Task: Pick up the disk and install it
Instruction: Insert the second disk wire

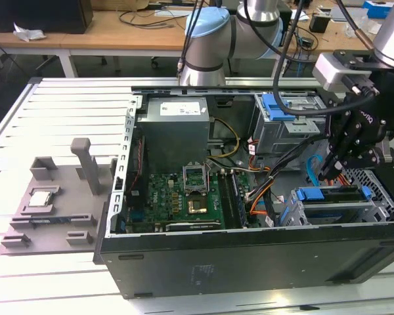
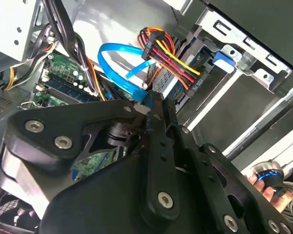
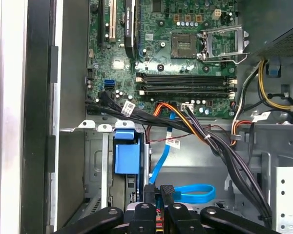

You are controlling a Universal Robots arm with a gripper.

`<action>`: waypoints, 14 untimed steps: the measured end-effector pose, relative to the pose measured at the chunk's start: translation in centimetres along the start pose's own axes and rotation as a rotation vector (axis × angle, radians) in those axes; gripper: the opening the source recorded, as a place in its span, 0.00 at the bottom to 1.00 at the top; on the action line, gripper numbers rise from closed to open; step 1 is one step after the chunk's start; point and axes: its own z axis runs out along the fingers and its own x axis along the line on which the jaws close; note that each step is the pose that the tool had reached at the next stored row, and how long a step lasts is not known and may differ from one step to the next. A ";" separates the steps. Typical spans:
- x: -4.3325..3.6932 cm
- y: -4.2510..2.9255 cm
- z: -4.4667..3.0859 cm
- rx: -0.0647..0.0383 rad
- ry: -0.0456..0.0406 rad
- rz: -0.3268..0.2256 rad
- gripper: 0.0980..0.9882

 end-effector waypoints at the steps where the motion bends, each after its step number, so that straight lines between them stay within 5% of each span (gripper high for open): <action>1: 0.19 -0.01 0.06 0.000 -0.0001 0.000 0.07; 4: 1.19 -0.08 0.20 0.000 -0.0002 0.000 0.07; 14: 1.90 -0.60 0.37 0.000 -0.0033 0.000 0.07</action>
